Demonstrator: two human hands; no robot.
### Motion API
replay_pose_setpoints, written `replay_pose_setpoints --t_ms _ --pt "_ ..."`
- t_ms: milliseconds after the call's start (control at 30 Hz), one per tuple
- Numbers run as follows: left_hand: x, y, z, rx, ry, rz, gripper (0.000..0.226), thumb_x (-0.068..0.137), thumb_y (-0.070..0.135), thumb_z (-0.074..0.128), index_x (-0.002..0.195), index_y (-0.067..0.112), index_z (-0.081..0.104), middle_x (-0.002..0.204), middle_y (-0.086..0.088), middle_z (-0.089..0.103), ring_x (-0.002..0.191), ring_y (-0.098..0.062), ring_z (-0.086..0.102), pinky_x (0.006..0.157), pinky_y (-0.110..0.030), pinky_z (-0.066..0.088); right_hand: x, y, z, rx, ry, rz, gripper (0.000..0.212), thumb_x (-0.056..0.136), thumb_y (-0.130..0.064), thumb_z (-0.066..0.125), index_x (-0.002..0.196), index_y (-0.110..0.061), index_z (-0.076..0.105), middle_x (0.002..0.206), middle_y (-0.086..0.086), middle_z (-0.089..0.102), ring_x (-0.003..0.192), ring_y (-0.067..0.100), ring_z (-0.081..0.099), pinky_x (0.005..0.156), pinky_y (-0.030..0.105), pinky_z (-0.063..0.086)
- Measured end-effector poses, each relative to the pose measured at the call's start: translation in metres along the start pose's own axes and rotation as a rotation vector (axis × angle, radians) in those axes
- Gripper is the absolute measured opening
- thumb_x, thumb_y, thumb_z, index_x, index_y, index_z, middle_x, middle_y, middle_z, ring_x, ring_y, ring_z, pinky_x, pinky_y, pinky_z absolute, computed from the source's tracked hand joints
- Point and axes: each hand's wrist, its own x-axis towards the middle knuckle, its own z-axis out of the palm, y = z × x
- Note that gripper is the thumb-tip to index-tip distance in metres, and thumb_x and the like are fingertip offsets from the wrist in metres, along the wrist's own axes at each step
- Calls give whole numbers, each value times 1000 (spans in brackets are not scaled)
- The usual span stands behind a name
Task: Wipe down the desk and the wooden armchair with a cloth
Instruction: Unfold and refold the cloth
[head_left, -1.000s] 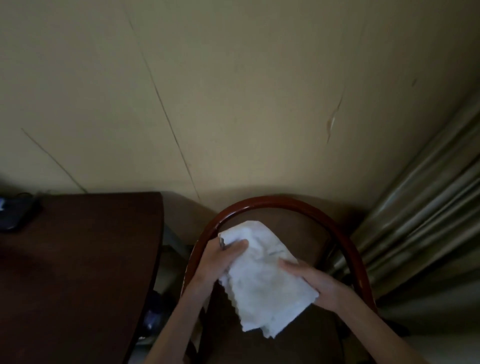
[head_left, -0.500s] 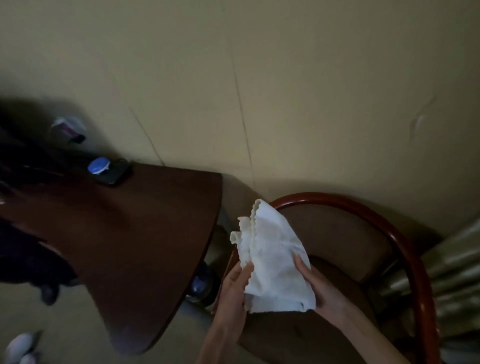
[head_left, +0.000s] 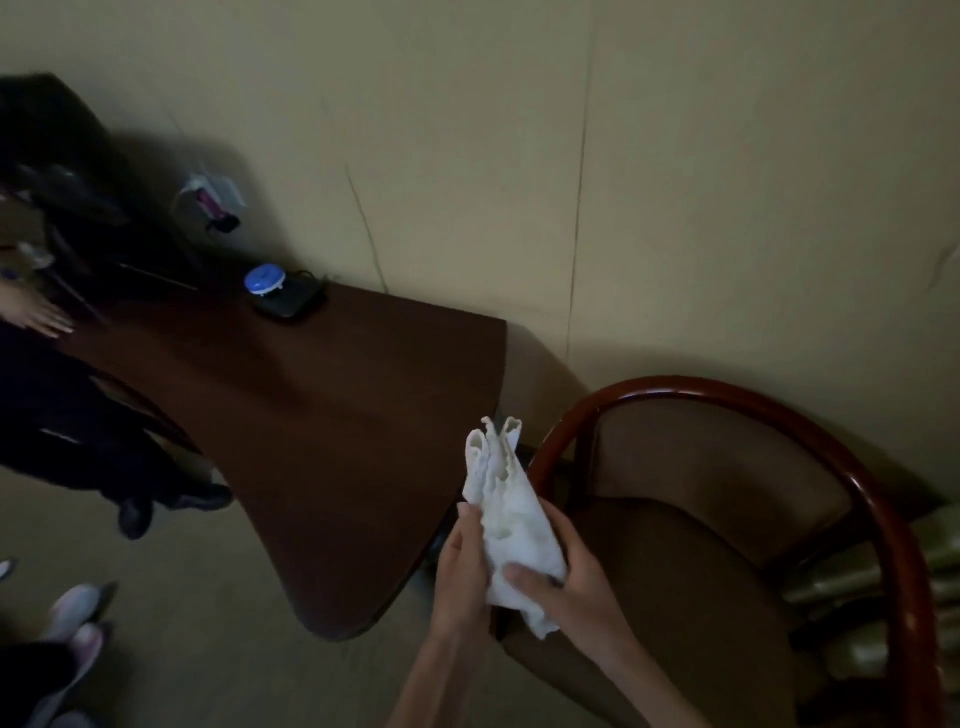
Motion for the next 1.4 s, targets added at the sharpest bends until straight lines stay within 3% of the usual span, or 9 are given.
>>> replay_pose_setpoints --t_ms 167,300,400,533,800,967,1100,1267,1400 --pt "-4 0 -29 -59 92 89 58 83 49 56 103 -6 56 97 -25 63 89 -33 59 81 -48 49 -2 7 28 355 142 101 54 79 -37 77 128 -22 58 116 5 71 107 26 68 89 46 56" --pt "-1 -3 -56 -94 76 45 36 90 50 53 99 19 69 115 -17 68 107 -30 65 92 -47 50 2 0 44 355 248 142 35 84 -46 63 114 -30 62 107 -9 73 97 10 70 74 26 57" --pt "2 5 -76 -56 66 -60 56 81 72 49 110 27 62 124 -4 63 119 -25 59 103 -49 46 9 -13 50 355 296 105 32 79 -46 63 109 -36 65 112 -14 71 105 10 67 89 32 53" --pt "2 15 -102 -100 -37 -109 72 55 86 53 105 34 59 104 9 65 90 -8 64 73 -33 53 14 -31 53 290 317 42 25 83 -49 61 108 -45 62 114 -17 69 107 8 65 90 33 54" --pt "17 -6 -129 -46 76 72 47 78 22 78 119 30 58 112 11 70 89 -2 70 60 -17 56 26 -61 57 593 240 31 48 84 -46 61 127 -30 50 128 2 64 115 25 63 94 45 53" --pt "16 -34 -150 -7 -58 -33 41 88 24 68 126 19 54 126 -11 64 103 -17 69 80 -30 58 22 -72 59 761 78 59 40 93 -42 57 128 -24 53 121 7 68 110 29 66 77 44 58" --pt "28 0 -160 -23 99 26 68 79 61 63 137 37 37 128 6 59 112 -14 61 94 -38 51 20 -82 59 735 -37 135 40 90 -44 60 125 -24 61 124 12 66 113 35 63 80 48 56" --pt "36 52 -143 -102 -198 -96 70 71 75 40 111 27 71 114 0 73 103 -20 70 78 -34 57 21 -93 56 675 -100 241 36 88 -36 59 122 -25 55 113 11 71 103 34 68 70 44 59" --pt "37 55 -144 -60 -291 -67 77 67 77 40 122 27 62 126 -2 66 122 -26 59 105 -47 43 23 -95 48 631 -57 266 41 86 -35 62 125 -27 54 112 10 72 102 34 69 71 44 59"
